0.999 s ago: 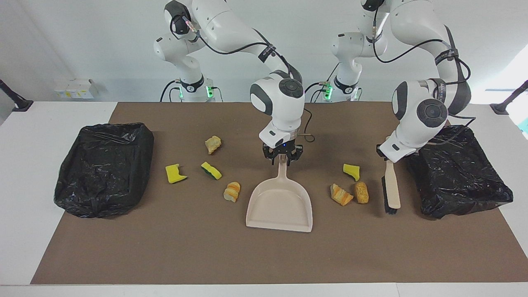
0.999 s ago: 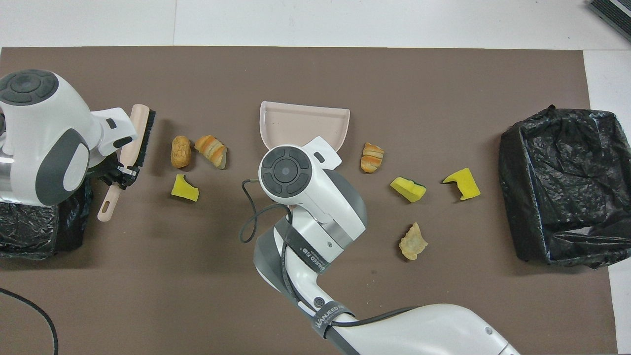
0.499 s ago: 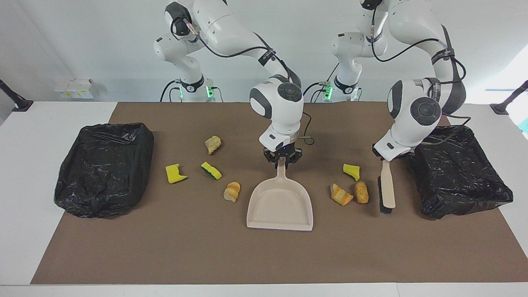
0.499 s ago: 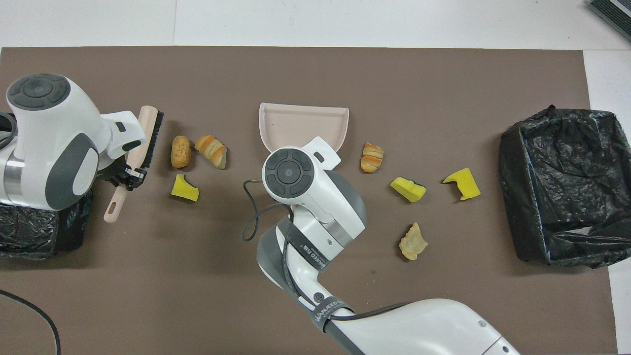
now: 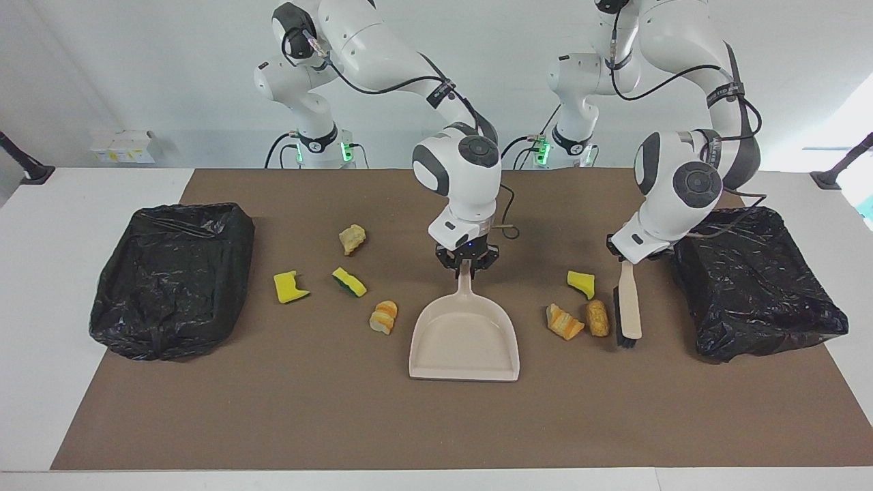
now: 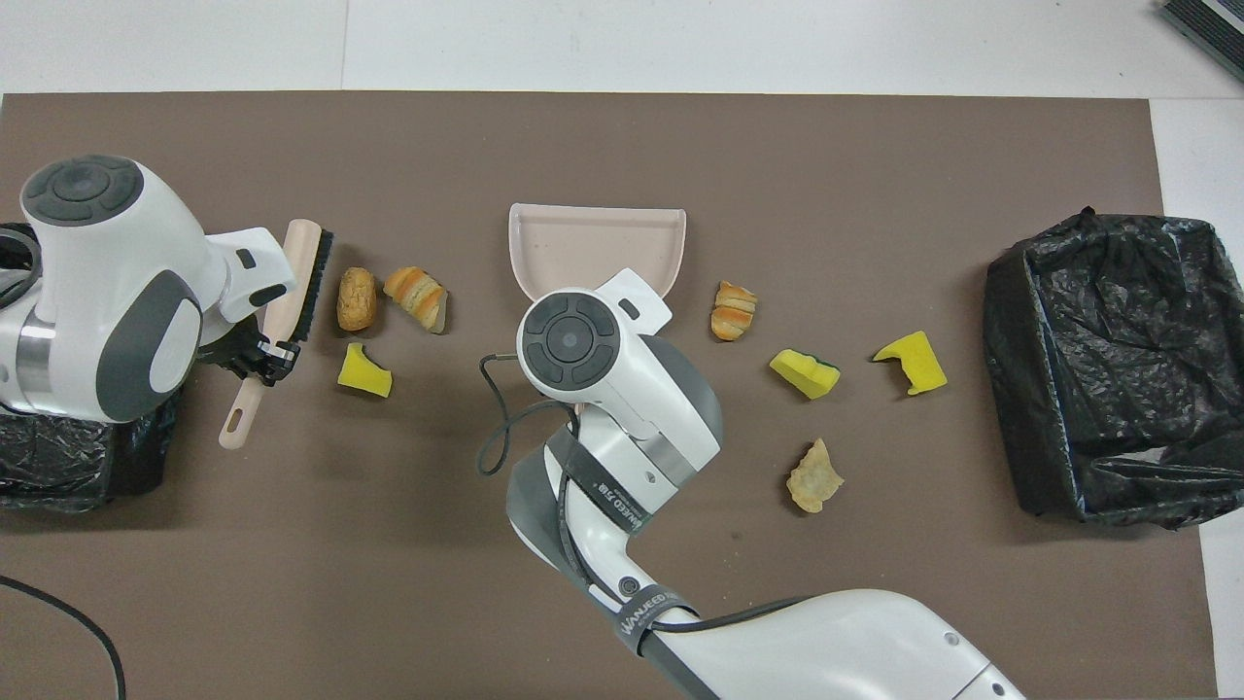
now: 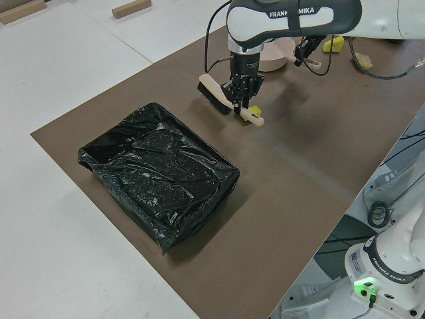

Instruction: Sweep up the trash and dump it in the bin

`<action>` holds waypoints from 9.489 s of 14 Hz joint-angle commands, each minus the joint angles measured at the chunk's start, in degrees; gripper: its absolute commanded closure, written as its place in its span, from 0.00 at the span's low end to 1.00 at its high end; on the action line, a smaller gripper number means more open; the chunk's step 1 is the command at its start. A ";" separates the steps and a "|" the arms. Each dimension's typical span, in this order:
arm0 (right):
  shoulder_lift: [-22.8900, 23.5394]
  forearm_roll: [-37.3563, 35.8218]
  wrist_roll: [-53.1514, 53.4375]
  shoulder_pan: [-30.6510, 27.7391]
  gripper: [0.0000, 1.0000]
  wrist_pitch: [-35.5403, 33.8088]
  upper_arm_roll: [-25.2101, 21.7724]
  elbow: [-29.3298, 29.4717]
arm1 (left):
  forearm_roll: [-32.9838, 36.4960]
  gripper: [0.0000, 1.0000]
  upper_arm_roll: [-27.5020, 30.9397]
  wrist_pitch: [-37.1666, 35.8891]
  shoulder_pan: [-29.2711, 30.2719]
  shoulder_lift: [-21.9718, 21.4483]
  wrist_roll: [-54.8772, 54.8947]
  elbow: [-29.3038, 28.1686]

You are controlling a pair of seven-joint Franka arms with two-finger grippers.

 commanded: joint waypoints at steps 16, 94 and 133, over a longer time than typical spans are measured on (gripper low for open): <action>-12.13 -0.35 -84.07 -12.47 1.00 -15.40 0.28 -7.82 | -6.19 1.00 1.38 -7.35 0.77 -4.64 -8.40 2.23; -12.74 -4.58 -94.46 -11.06 1.00 -4.50 0.37 -15.29 | -12.79 1.00 1.55 -0.22 -24.62 -8.52 -17.51 -0.52; -16.87 0.52 -115.37 -24.23 1.00 -10.38 0.28 -10.03 | -23.50 1.00 1.29 14.61 -45.80 -16.00 -49.17 -21.52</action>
